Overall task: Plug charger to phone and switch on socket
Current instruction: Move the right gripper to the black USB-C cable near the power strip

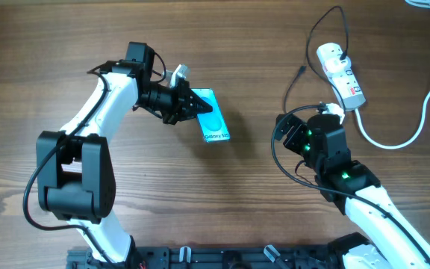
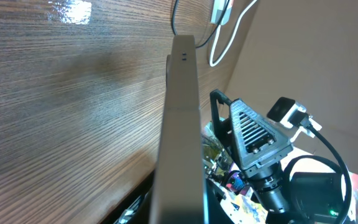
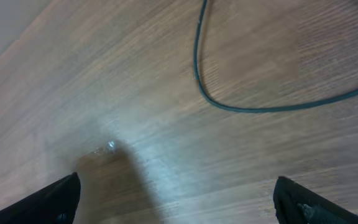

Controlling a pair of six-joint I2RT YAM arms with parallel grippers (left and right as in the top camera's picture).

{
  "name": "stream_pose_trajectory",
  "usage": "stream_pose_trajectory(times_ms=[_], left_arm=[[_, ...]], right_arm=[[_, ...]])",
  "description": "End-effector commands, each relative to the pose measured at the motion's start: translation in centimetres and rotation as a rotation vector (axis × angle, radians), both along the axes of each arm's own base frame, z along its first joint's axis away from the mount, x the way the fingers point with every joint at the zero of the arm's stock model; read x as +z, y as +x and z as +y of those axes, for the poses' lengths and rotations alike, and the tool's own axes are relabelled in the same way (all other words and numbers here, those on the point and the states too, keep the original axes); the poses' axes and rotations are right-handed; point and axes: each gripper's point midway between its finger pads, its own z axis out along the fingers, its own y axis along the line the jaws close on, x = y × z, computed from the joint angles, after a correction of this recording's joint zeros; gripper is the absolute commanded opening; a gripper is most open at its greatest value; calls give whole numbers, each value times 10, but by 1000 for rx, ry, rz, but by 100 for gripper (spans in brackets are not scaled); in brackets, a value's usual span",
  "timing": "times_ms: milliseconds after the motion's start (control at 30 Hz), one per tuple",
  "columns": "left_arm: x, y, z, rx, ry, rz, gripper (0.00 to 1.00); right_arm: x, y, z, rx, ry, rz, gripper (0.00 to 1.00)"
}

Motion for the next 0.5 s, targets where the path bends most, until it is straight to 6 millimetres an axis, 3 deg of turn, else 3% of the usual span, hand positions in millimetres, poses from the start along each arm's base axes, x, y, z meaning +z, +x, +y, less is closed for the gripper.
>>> stream_pose_trajectory(times_ms=[0,67,167,300,467], left_arm=[[9,-1,-3,-8,-54,-7,4],[9,-1,-3,-8,-54,-7,4],[9,-1,-3,-8,-54,-7,4],[9,-1,-3,-8,-54,-7,4],[9,-2,-3,-8,-53,-2,4]], right_arm=[[33,14,-2,23,-62,-55,99],[45,19,-5,10,-89,-45,100],[47,32,-12,8,-151,14,100],[25,54,-17,-4,-196,161,99],[0,102,-16,11,-258,227,97]])
